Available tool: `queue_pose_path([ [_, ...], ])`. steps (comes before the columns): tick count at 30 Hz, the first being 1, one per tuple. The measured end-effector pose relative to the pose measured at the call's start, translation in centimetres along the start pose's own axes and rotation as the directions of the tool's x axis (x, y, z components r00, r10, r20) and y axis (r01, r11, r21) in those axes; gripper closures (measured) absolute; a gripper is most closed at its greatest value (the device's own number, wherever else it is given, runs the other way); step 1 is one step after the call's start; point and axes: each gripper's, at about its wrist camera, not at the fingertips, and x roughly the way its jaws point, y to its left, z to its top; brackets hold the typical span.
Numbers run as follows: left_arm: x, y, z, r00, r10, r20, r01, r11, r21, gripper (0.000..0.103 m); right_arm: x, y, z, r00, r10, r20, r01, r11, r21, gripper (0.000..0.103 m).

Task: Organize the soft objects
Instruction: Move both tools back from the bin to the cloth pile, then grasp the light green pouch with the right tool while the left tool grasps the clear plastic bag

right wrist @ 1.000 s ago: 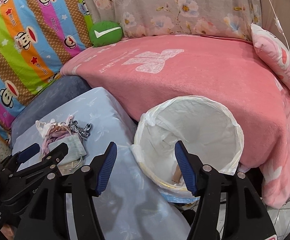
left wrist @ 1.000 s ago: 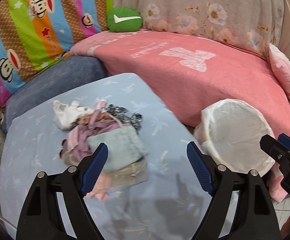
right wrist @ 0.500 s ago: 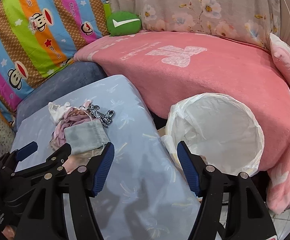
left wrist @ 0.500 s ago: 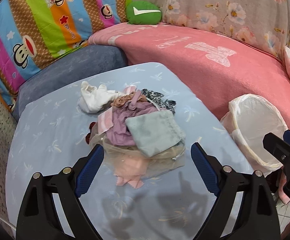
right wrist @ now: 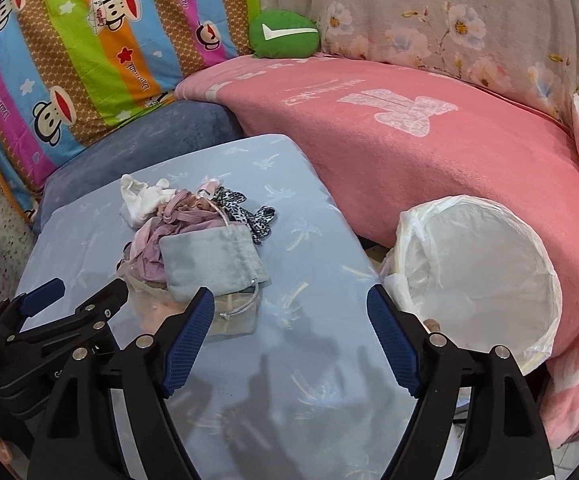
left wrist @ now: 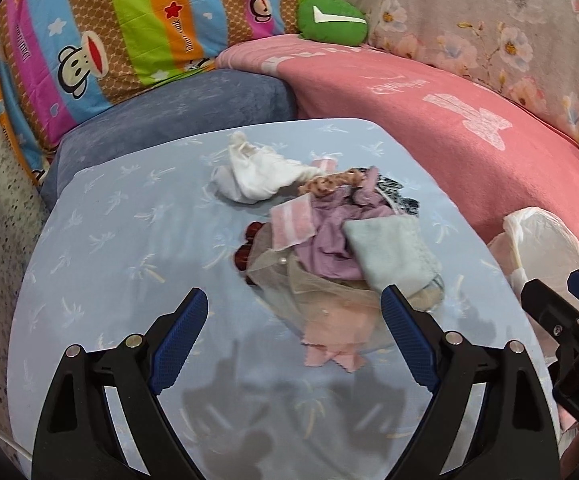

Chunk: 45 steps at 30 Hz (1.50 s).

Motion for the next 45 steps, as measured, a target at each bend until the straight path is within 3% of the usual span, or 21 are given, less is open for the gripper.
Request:
queue_pose_path([
  [10,0.9,2.9,0.2,0.998,0.049,-0.031,-0.05,0.998,-0.037,0.018,3.4,4.0,0.4,0.998,0.063,-0.024,-0.064,0.997,-0.04,0.026],
  [26,2.2,5.9,0.7,0.998,0.045,-0.053,-0.05,0.994,-0.096,0.019,9.1,6.8,1.2,0.988,0.111,-0.103,-0.115,0.993,-0.029,0.029],
  [29,2.4,5.9,0.8,0.998,0.037,-0.052,-0.041,0.995,-0.09,0.019,10.1,6.9,0.9,0.984,0.119,-0.134,-0.125,0.992,-0.034,0.051],
  [31,2.5,5.7,0.8,0.998,0.031,-0.055,-0.035,0.996,-0.085,0.019,10.5,6.6,0.8,0.982,0.114,-0.151,-0.12,0.992,-0.031,0.075],
  [34,2.7,5.2,0.8,0.998,0.019,-0.058,-0.024,0.997,-0.079,0.019,10.4,5.7,0.7,0.983,0.106,-0.152,-0.11,0.994,-0.017,0.093],
  [45,3.0,2.7,0.3,0.996,-0.051,-0.08,0.045,0.996,-0.074,0.019,6.5,0.9,0.6,0.991,0.091,-0.099,-0.085,0.994,0.067,0.097],
])
